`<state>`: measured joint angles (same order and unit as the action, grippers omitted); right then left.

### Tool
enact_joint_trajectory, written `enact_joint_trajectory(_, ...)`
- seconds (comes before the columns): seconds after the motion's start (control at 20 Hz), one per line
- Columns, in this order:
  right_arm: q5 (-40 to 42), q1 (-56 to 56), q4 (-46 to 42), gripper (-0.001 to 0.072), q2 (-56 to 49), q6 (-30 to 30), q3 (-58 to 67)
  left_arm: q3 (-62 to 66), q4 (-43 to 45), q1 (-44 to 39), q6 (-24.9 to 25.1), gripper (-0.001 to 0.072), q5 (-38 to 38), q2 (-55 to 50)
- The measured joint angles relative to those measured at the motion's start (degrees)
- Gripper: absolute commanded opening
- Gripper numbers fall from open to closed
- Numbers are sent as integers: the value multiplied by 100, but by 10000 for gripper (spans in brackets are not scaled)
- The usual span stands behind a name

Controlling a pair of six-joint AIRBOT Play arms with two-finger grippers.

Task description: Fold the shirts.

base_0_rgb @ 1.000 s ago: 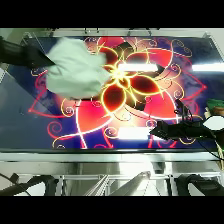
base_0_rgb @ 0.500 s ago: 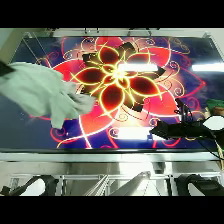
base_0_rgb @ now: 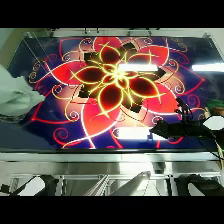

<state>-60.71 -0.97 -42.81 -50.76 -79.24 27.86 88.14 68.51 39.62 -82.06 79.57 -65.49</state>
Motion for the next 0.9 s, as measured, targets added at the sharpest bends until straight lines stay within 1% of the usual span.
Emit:
enact_joint_trajectory(0.05, 2, 0, 0, 10, 0, 0, 0, -4, 57, -13, -31, 58, 125, -103)
enact_joint_trajectory(0.15, 2, 0, 0, 11, 0, 0, 0, -4, 114, -136, -83, 655, 354, -365)
enact_joint_trajectory(0.2, 4, 0, 0, 10, 0, 0, 0, -2, 140, -245, -111, 712, 476, -516)
enact_joint_trajectory(0.4, 17, 0, 0, 11, 0, 0, 0, -4, 201, -835, -151, 711, 623, -1102)
enact_joint_trajectory(0.5, 17, 0, 0, 11, 0, 2, 0, -4, 221, -1134, -127, 708, 367, -1368)
enact_joint_trajectory(0.6, 15, 0, 0, 11, 0, 0, 0, -4, 271, -1338, -33, 708, -66, -1609)
enact_joint_trajectory(0.75, 15, 0, 0, 11, 0, 0, 0, -4, 723, -1493, 48, 709, -542, -1956)
enact_joint_trajectory(0.9, 13, 0, 0, 11, 0, 0, 0, -4, 1421, -1545, 72, 708, -463, -2315)
